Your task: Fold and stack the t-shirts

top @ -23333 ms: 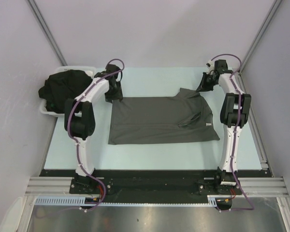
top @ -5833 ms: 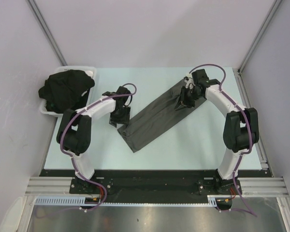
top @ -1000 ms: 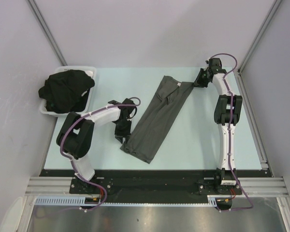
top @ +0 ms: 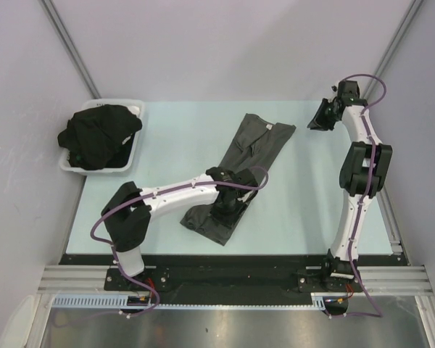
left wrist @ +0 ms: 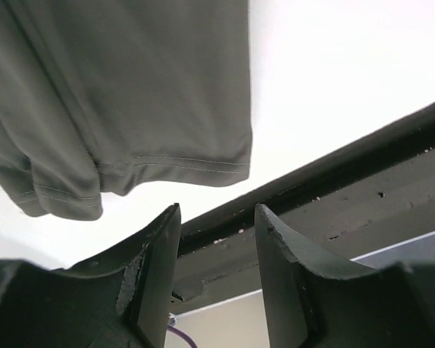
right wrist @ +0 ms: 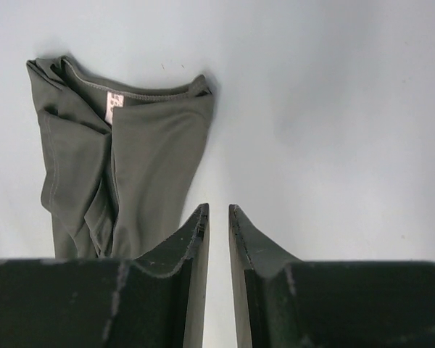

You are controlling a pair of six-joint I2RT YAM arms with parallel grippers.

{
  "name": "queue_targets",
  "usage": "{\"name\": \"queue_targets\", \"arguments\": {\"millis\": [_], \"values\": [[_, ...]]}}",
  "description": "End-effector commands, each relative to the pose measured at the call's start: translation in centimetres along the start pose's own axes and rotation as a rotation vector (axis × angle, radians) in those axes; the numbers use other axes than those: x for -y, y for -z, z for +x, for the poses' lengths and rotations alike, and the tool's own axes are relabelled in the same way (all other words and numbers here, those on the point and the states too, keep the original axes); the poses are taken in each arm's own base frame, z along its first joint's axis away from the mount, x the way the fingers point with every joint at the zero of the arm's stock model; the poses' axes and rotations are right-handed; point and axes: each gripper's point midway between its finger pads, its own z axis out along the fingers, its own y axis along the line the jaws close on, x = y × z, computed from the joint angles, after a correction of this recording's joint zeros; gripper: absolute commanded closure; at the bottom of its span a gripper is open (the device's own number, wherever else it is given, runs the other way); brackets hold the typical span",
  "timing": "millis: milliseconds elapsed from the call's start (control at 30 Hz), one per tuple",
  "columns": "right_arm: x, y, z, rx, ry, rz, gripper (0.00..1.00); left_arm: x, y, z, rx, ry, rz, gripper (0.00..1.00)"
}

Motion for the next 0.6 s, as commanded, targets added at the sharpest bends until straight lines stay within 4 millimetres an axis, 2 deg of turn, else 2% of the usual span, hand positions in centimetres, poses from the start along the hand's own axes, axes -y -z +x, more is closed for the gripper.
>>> {"name": "queue_targets", "arguments": {"millis": [0, 67, 200, 367, 567], "values": [[-1.3, 3.8, -2.0, 0.085, 0.026, -0.036, 0.78, 1.0, 0.1, 0.7, 0.005, -0.037, 0.005, 0.49], [-1.1, 4.6, -1.9, 0.089, 0.015, -0.037, 0.78, 1.2, -0.3, 1.0, 0.017, -0.042, 0.012, 0.48], [-1.1, 6.2, -2.5, 0.122, -0.002, -0.062, 0.78, 1.0, -2.5, 1.2, 0.065, -0.027, 0.005, 0.47], [-0.9, 8.2, -3.4, 0.156, -0.017, -0.068, 0.78, 1.2, -4.7, 0.7, 0.098, -0.017, 0.007, 0.46], [-0.7, 8.6, -3.6, 0.157, -0.038, -0.081, 0.77, 2.2, -4.8, -0.6, 0.123, -0.026, 0.026, 0.45]]}}
